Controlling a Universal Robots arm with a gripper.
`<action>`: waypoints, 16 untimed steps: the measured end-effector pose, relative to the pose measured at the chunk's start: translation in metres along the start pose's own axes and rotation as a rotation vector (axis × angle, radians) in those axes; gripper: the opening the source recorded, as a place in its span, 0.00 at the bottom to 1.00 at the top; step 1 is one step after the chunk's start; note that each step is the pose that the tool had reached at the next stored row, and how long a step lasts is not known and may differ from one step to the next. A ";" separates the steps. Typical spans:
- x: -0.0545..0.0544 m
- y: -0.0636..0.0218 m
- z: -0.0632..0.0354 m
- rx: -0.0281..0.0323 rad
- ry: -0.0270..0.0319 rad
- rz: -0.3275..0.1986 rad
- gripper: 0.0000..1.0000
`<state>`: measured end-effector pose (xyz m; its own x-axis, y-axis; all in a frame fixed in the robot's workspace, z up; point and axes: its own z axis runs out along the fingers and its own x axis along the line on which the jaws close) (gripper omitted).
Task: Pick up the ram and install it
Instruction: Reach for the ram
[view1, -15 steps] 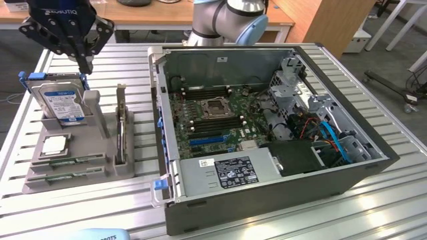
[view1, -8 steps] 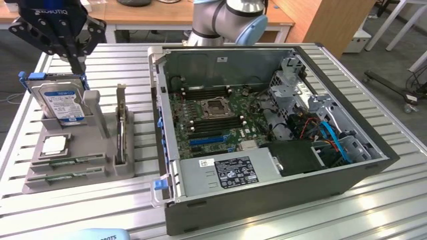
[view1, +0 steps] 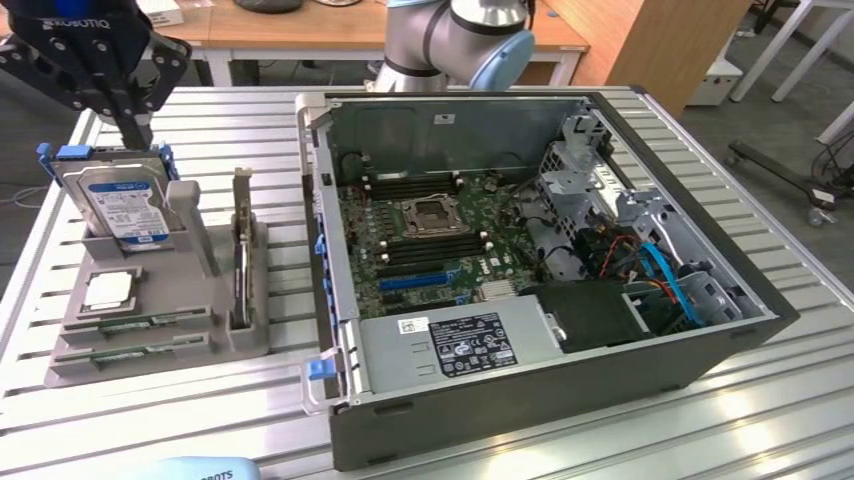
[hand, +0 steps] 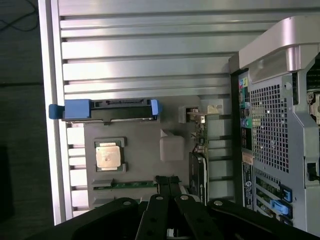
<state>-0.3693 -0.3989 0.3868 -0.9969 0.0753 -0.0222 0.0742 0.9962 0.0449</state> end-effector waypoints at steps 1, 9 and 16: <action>0.001 -0.0001 0.0000 -0.0001 0.0001 0.000 0.10; 0.013 -0.0010 -0.0001 0.0000 0.0007 0.000 0.10; 0.023 -0.0017 0.0000 0.0000 0.0012 0.000 0.10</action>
<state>-0.3921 -0.3988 0.3862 -0.9969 0.0754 -0.0209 0.0744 0.9962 0.0450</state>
